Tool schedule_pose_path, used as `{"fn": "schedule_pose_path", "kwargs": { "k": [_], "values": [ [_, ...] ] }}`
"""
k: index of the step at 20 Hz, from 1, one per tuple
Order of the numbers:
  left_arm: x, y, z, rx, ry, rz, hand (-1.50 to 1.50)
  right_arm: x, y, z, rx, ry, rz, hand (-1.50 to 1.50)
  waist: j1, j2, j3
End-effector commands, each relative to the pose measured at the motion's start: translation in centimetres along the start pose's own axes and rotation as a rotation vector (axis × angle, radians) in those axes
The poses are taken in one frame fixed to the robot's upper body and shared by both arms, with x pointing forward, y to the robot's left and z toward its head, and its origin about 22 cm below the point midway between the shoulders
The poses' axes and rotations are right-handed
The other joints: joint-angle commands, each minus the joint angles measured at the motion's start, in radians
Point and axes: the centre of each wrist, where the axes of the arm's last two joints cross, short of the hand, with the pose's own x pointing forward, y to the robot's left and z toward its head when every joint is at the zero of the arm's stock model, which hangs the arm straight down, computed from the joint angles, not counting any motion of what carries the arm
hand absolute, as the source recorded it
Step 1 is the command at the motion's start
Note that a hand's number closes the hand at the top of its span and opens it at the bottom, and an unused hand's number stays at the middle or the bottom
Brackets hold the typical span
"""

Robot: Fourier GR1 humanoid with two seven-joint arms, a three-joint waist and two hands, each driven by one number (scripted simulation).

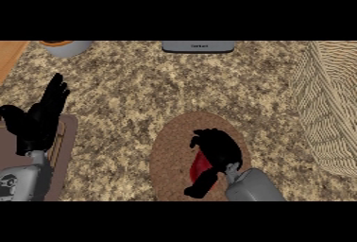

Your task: Pick the pear from the placemat and place it in the basket

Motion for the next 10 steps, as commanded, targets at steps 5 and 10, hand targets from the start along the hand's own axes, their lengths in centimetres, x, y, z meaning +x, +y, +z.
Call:
{"fn": "schedule_pose_path", "kwargs": {
  "k": [5,10],
  "values": [
    [0.7,-1.6,0.1,-0.009,0.004,-0.008,0.0,-2.1,2.4,-1.5,0.116,-0.029,-0.001,1.5,0.003,0.014,0.005],
    [-0.9,-1.0,1.3,0.025,-0.002,0.015,0.0,-3.7,7.4,4.0,0.06,-0.12,-0.101,1.5,-0.02,0.008,0.005]
  ]
}}
